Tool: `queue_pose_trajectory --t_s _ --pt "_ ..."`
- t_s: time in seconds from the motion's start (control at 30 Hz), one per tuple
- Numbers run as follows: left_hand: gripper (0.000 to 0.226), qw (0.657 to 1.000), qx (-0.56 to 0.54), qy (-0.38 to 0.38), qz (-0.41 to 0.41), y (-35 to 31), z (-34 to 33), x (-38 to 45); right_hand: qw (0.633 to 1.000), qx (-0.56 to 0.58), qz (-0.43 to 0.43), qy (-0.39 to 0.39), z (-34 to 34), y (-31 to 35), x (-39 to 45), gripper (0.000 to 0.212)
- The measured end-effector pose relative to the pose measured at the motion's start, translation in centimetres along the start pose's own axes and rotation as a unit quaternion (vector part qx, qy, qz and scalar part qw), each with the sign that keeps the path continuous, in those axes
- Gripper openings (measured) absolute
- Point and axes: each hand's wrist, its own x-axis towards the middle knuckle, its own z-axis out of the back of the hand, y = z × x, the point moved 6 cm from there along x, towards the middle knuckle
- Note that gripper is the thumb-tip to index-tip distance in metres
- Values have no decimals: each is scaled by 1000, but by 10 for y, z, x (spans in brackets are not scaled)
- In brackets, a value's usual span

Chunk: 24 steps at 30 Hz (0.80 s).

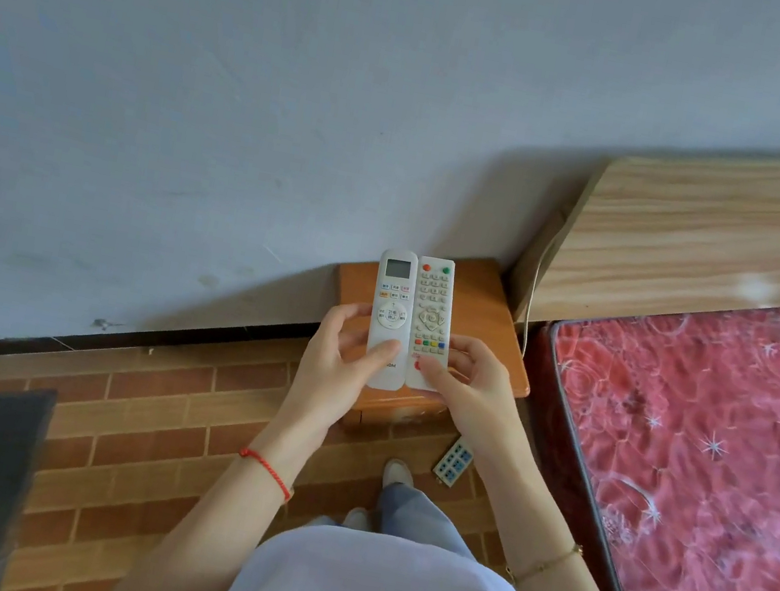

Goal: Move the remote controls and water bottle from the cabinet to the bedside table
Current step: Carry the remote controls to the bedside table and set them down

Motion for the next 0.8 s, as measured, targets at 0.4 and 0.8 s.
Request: queue_pose_trajectory --t_s 0.4,0.8 --pt "55 995 -61 -60 43 19 -39 112 997 -42 -46 55 13 -14 145 37" --pt "45 979 -93 -92 157 152 -53 237 979 -97 -159 78 -32 -156 290 34"
